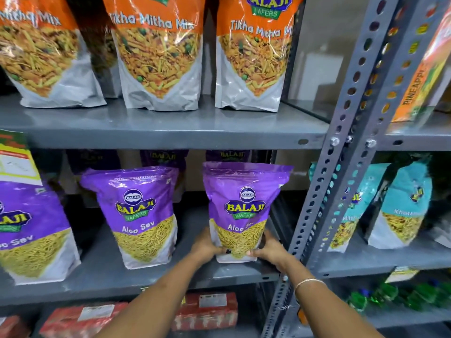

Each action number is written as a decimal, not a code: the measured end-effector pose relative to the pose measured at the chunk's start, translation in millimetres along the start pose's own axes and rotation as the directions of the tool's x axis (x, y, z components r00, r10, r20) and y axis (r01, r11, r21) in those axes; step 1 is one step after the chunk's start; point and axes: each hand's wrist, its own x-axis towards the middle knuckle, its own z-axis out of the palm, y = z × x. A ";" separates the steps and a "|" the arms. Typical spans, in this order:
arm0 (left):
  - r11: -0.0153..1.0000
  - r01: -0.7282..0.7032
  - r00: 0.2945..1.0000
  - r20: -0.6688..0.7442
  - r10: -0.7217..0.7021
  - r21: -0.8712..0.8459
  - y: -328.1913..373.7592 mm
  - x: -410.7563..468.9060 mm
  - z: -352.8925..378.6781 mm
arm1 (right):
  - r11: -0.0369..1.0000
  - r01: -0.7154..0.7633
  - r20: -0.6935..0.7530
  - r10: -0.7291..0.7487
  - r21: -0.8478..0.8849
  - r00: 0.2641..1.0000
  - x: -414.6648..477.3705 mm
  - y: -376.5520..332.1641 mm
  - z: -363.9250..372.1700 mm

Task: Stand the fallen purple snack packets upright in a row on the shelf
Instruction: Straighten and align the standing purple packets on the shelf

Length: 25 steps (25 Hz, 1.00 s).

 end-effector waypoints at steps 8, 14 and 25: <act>1.000 0.011 1.000 0.010 -0.011 0.018 -5.1 -6.4 -4.8 | 0.975 -0.106 -0.043 0.100 -0.197 0.994 -10.7 -15.7 9.4; 0.985 0.172 0.935 0.318 -0.157 -0.019 -14.3 -32.5 -63.0 | 0.549 -0.305 0.162 0.645 -0.778 0.747 -22.5 -92.3 56.5; 0.928 0.289 0.939 -0.116 -0.322 -0.237 -105.8 -57.2 -181.2 | 0.990 0.084 0.165 -0.103 0.117 0.981 19.1 -108.7 190.7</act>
